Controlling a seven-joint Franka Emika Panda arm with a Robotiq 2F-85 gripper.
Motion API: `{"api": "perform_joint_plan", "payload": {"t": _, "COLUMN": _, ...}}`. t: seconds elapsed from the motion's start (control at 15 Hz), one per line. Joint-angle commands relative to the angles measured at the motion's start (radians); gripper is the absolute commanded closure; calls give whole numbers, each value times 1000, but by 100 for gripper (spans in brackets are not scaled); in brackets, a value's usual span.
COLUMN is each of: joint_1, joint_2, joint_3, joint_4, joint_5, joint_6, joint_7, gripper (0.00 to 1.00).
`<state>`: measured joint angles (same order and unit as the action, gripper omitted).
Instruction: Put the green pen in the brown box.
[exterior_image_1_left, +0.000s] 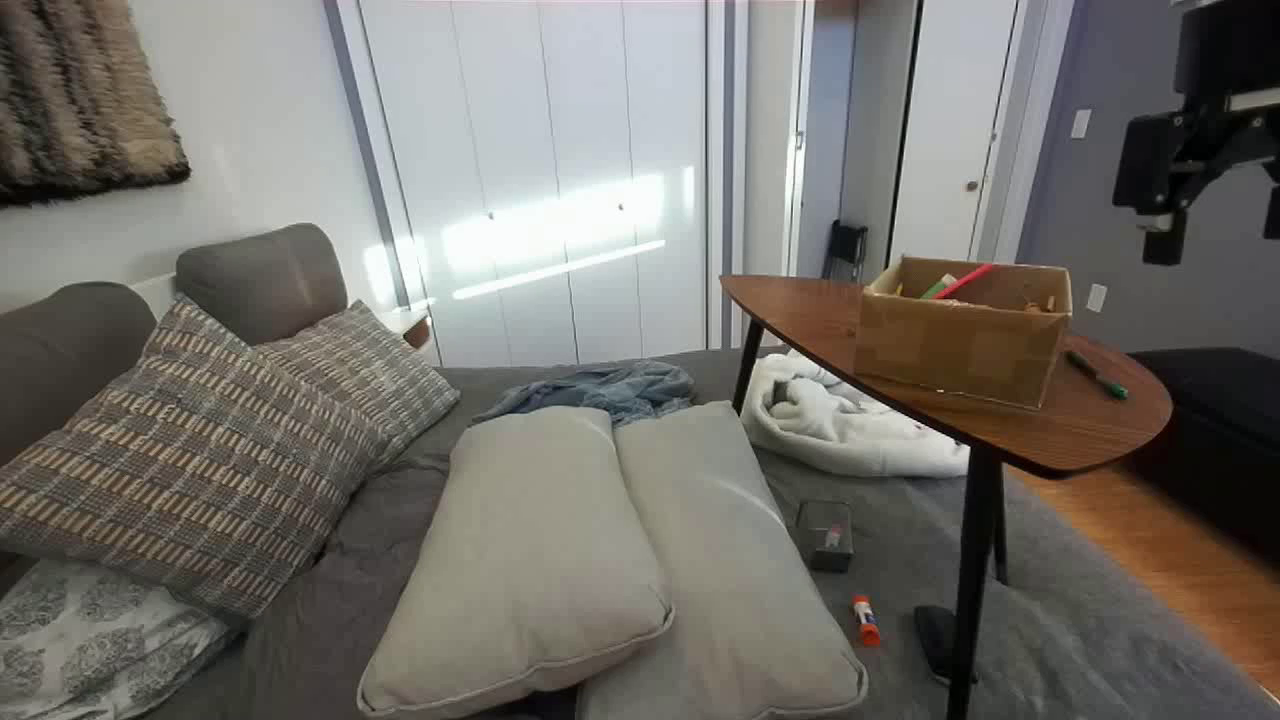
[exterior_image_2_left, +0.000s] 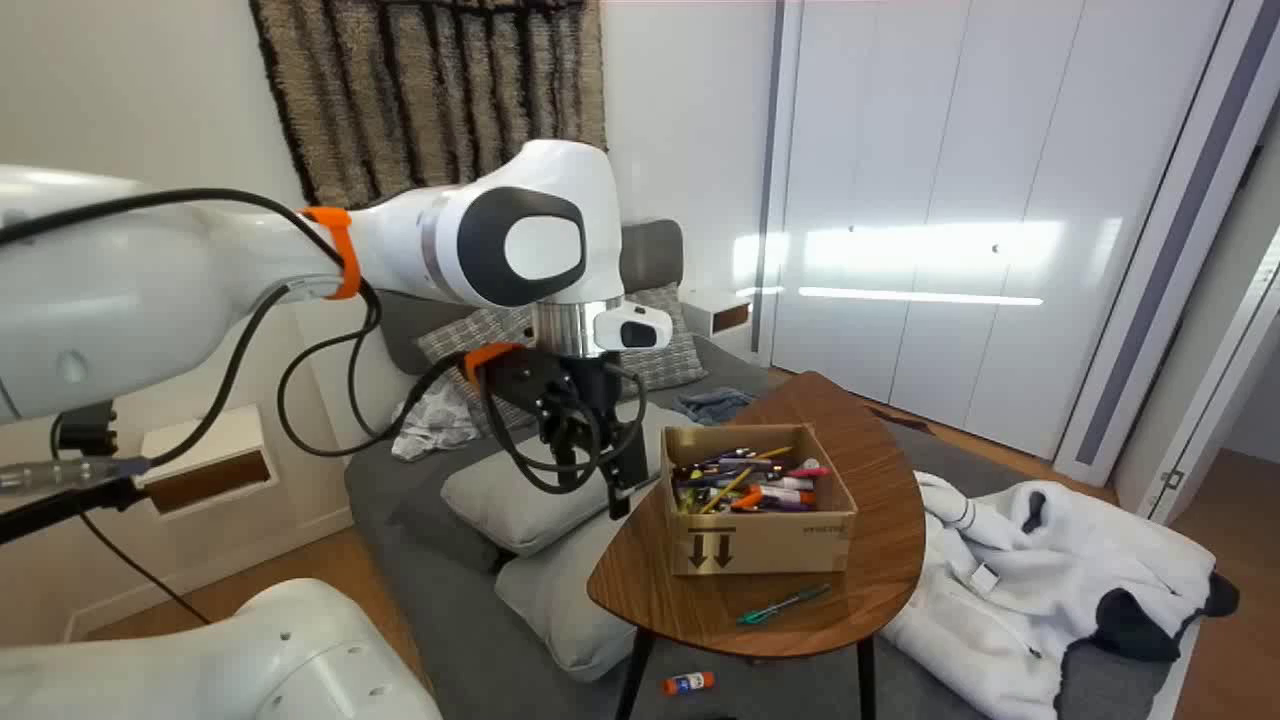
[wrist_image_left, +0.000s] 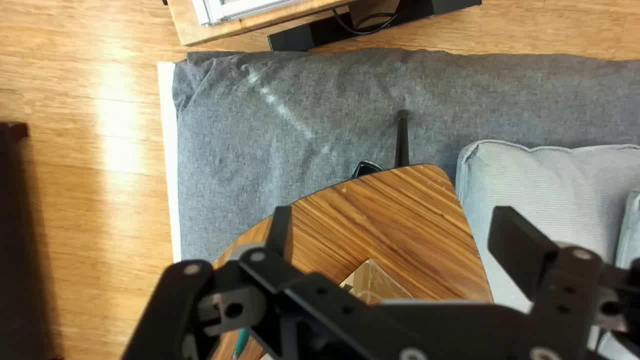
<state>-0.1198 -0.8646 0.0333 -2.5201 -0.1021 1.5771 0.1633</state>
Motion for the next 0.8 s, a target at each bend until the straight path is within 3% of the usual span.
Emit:
{"api": "perform_joint_plan", "payload": {"t": 0.0, "joint_1": 11, "joint_2": 1, "joint_3": -8, "joint_4": 2, "joint_5": -5, "joint_6": -3, "joint_7": 6, "gripper": 0}}
{"api": "perform_joint_plan", "payload": {"t": 0.4, "joint_1": 11, "joint_2": 1, "joint_3": -8, "joint_4": 2, "joint_5": -5, "joint_6": -3, "joint_7": 6, "gripper": 0}}
{"api": "perform_joint_plan", "payload": {"t": 0.73, "joint_1": -29, "joint_2": 106, "joint_3": -86, "joint_4": 5, "joint_5": -72, "joint_6": 122, "joint_7": -38, "gripper": 0}}
